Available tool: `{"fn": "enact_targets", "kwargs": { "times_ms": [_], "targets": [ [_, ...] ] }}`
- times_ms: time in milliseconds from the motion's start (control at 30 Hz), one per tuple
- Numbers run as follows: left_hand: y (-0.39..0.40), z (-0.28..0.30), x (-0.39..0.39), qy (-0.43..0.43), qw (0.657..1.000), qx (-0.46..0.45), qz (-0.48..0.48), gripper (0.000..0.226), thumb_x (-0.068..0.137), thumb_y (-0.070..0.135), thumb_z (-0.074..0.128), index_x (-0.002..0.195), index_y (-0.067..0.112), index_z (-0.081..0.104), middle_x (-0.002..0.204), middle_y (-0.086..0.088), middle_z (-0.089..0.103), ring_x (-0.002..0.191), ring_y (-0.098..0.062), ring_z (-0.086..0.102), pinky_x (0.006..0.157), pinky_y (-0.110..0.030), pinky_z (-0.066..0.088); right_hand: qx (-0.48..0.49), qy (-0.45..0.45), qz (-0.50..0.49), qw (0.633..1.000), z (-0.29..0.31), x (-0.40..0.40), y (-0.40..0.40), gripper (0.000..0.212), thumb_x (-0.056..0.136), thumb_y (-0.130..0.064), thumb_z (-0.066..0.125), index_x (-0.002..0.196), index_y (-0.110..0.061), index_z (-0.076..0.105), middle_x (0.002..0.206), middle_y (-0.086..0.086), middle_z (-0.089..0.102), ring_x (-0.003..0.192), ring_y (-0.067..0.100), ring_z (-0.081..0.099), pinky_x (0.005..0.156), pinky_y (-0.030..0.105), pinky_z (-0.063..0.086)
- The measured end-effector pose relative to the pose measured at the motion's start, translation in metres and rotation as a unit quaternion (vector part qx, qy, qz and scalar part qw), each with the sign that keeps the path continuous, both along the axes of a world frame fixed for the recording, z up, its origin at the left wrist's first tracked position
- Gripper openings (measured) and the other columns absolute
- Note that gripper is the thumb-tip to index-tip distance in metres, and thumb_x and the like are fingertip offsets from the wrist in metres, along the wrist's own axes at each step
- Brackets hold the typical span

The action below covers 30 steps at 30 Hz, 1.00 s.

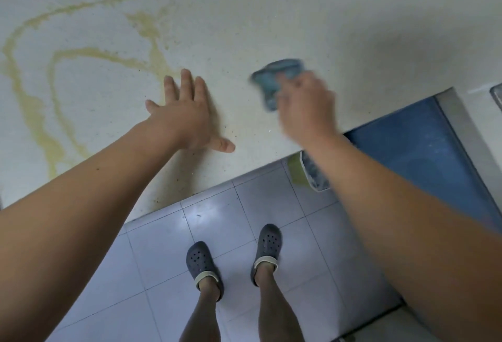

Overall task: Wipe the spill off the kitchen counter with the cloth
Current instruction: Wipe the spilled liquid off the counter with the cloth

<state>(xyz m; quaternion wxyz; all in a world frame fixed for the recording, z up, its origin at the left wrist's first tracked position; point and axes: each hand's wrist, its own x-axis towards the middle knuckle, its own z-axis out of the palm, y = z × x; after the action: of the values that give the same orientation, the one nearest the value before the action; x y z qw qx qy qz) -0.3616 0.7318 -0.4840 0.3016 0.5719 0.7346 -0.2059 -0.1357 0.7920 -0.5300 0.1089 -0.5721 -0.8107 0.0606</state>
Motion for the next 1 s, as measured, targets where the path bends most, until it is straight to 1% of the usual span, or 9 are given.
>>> {"fn": "enact_targets", "kwargs": {
  "times_ms": [67,133,300,367,500,567,800,867,1000],
  "targets": [
    [0.0,0.002,-0.001,-0.006,1.0,0.002,0.006,0.16,0.057,0.087,0.075,0.159,0.017,-0.026,0.165,-0.003,-0.039,0.153,-0.037,-0.029,0.117,-0.078,0.009,0.0,-0.003,-0.172,0.985,-0.001,0.045,0.029,0.038,0.106,-0.03,0.043,0.14,-0.022,0.059,0.13,0.019,0.055,0.114,0.039,0.056,0.084,0.043,0.044],
    [-0.002,0.006,-0.002,-0.01,1.0,0.008,0.022,0.159,0.057,0.089,0.074,0.16,0.019,-0.025,0.166,-0.001,-0.036,0.154,-0.036,-0.028,0.116,-0.078,0.008,-0.026,0.024,-0.245,0.969,0.003,0.058,0.025,0.038,0.107,-0.028,0.045,0.141,-0.019,0.057,0.133,0.021,0.051,0.117,0.041,0.053,0.089,0.043,0.044],
    [-0.024,0.002,0.007,-0.02,0.999,0.018,0.035,0.164,0.048,0.096,0.068,0.159,0.021,-0.026,0.168,-0.002,-0.033,0.155,-0.037,-0.025,0.113,-0.081,0.01,-0.066,0.06,0.065,0.994,-0.003,-0.016,-0.075,0.046,0.1,-0.031,0.055,0.145,-0.026,0.059,0.11,0.004,0.054,0.103,0.027,0.051,0.086,0.04,0.042],
    [-0.032,-0.003,0.012,-0.028,0.999,0.017,0.036,0.163,0.051,0.093,0.07,0.16,0.018,-0.024,0.167,-0.005,-0.034,0.154,-0.04,-0.027,0.112,-0.082,0.012,-0.055,0.046,0.115,0.991,-0.005,-0.015,-0.081,0.049,0.099,-0.036,0.055,0.148,-0.029,0.057,0.112,0.002,0.054,0.106,0.028,0.049,0.086,0.042,0.036],
    [-0.029,-0.003,0.016,-0.034,0.998,0.017,0.042,0.16,0.055,0.094,0.068,0.158,0.019,-0.028,0.166,-0.01,-0.035,0.152,-0.044,-0.028,0.111,-0.083,0.011,-0.031,0.005,-0.192,0.981,-0.005,0.042,-0.031,0.043,0.106,-0.034,0.047,0.149,-0.028,0.052,0.126,0.016,0.054,0.113,0.036,0.053,0.093,0.048,0.043],
    [-0.028,0.0,0.013,-0.048,0.998,0.022,0.046,0.159,0.056,0.092,0.07,0.158,0.021,-0.029,0.168,-0.007,-0.032,0.154,-0.041,-0.026,0.114,-0.081,0.012,-0.042,0.004,-0.241,0.97,-0.001,0.037,-0.037,0.043,0.107,-0.033,0.047,0.149,-0.023,0.05,0.131,0.017,0.051,0.116,0.036,0.052,0.094,0.047,0.043],
    [-0.075,0.013,-0.049,0.006,0.992,0.078,0.1,0.156,0.055,0.09,0.072,0.16,0.026,-0.023,0.172,0.002,-0.019,0.158,-0.027,-0.018,0.119,-0.073,0.011,-0.077,0.044,0.134,0.987,-0.006,-0.091,-0.132,0.055,0.096,-0.036,0.053,0.149,-0.024,0.056,0.111,0.003,0.052,0.105,0.03,0.05,0.085,0.045,0.041],
    [-0.099,0.006,-0.064,0.021,0.992,0.063,0.108,0.155,0.055,0.092,0.07,0.158,0.028,-0.026,0.17,0.003,-0.024,0.157,-0.03,-0.022,0.116,-0.077,0.011,-0.058,0.04,0.078,0.994,-0.011,-0.08,-0.113,0.05,0.1,-0.037,0.055,0.149,-0.028,0.057,0.111,0.003,0.053,0.106,0.03,0.05,0.086,0.043,0.036],
    [-0.118,-0.009,-0.079,0.001,0.991,0.047,0.126,0.155,0.055,0.093,0.069,0.159,0.028,-0.026,0.167,0.007,-0.033,0.155,-0.032,-0.027,0.113,-0.081,0.014,-0.058,0.034,-0.188,0.98,-0.014,-0.052,-0.073,0.051,0.106,-0.035,0.049,0.156,-0.024,0.046,0.127,0.014,0.049,0.114,0.036,0.049,0.093,0.048,0.041]
  ]
}}
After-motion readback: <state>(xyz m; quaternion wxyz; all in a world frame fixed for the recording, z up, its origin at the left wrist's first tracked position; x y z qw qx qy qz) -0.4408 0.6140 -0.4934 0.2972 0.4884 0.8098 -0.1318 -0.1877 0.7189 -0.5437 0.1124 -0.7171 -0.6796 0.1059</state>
